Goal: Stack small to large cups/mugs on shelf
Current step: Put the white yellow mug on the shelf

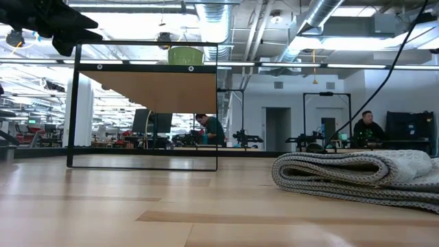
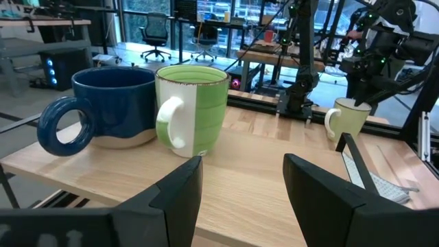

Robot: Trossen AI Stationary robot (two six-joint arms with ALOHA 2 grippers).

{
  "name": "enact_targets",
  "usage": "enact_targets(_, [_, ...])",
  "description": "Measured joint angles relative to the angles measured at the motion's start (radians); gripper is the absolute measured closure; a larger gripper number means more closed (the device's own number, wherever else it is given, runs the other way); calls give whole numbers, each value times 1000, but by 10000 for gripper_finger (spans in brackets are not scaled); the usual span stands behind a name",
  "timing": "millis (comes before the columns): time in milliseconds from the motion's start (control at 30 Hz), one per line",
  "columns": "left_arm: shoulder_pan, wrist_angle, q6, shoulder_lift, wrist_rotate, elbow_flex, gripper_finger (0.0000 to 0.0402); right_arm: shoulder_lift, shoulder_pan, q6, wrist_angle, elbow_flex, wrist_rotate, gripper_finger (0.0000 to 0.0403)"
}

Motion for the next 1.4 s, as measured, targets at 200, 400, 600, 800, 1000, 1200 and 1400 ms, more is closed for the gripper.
enact_targets(200, [0, 0, 0, 0, 0, 0, 207, 0, -2, 0, 3, 0, 0, 187])
enact_targets(400, [0, 0, 0, 0, 0, 0, 207, 0, -8, 1, 3, 0, 0, 187])
enact_targets(600, [0, 0, 0, 0, 0, 0, 207, 0, -8, 3, 3, 0, 0, 187])
enact_targets(800, [0, 0, 0, 0, 0, 0, 207, -1, -8, 10, 12, 0, 0, 198])
enact_targets(1000, [0, 0, 0, 0, 0, 0, 207, -1, -8, 10, 18, 0, 0, 225])
enact_targets(1200, [0, 0, 0, 0, 0, 0, 207, -1, -8, 10, 13, 0, 0, 279])
enact_targets(1400, [0, 0, 0, 0, 0, 0, 207, 7, -8, 7, 6, 0, 2, 316])
